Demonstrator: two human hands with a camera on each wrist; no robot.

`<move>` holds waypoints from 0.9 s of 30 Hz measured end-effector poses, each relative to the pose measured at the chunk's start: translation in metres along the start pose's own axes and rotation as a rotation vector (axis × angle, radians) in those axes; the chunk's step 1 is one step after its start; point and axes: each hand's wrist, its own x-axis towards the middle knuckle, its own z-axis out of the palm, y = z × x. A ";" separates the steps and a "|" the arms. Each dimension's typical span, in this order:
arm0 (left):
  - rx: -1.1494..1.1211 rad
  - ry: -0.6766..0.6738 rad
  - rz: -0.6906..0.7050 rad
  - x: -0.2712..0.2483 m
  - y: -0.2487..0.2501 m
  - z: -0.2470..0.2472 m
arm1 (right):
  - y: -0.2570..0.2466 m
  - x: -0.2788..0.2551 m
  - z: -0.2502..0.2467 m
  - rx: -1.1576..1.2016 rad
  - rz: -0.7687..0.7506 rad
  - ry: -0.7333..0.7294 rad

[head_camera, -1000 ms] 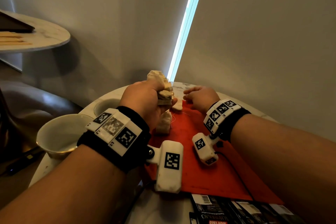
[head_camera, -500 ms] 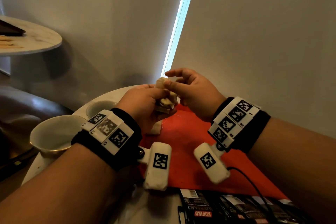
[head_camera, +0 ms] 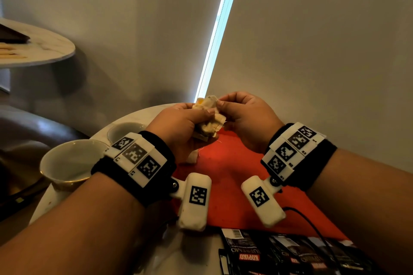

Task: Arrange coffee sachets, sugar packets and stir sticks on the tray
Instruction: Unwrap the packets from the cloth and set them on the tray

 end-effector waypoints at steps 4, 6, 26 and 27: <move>-0.014 -0.008 -0.011 -0.001 0.001 0.000 | 0.003 0.002 0.001 0.027 0.030 0.028; -0.019 -0.007 -0.017 0.000 0.001 -0.001 | 0.003 0.003 0.001 0.033 0.038 0.048; -0.007 0.071 -0.016 0.005 -0.002 -0.004 | 0.004 0.001 -0.009 0.114 0.060 0.077; -0.012 0.078 -0.018 0.005 -0.001 -0.005 | 0.004 0.002 -0.011 0.104 0.064 0.092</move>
